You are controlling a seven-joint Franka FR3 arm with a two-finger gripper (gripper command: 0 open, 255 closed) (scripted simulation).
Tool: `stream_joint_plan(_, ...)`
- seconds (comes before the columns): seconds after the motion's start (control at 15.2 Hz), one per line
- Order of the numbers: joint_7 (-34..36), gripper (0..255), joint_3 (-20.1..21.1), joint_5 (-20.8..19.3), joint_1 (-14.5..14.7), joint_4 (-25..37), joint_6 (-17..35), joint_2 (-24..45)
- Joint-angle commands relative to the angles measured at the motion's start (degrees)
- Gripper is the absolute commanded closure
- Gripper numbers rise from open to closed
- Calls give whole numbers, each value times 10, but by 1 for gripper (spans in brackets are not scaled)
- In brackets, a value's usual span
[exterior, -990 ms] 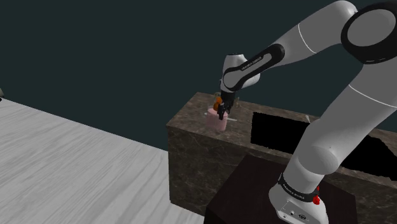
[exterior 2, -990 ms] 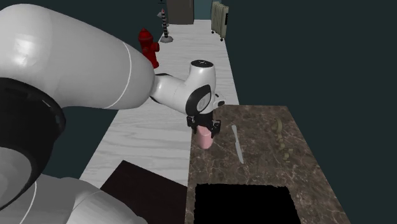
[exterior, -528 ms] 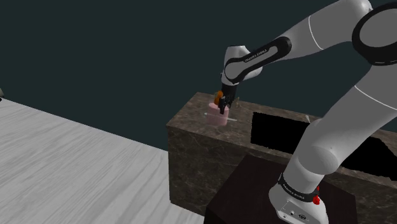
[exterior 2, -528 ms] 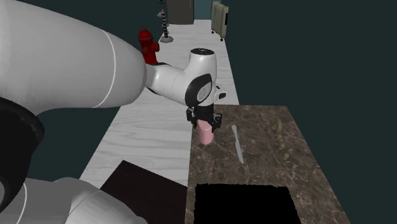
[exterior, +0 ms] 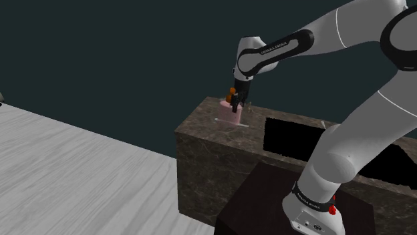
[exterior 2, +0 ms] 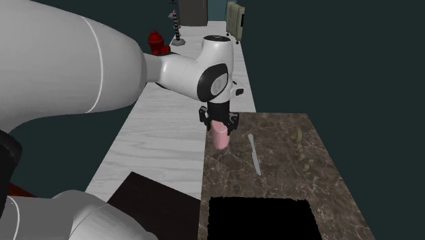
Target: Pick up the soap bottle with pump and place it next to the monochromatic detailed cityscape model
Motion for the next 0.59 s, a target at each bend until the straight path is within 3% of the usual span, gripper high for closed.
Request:
stream_joint_plan(0.0,0,255,1,0,0,9,-15,-6)
stream_joint_plan(0.53,-1,255,6,1,1,56,-80,-25)
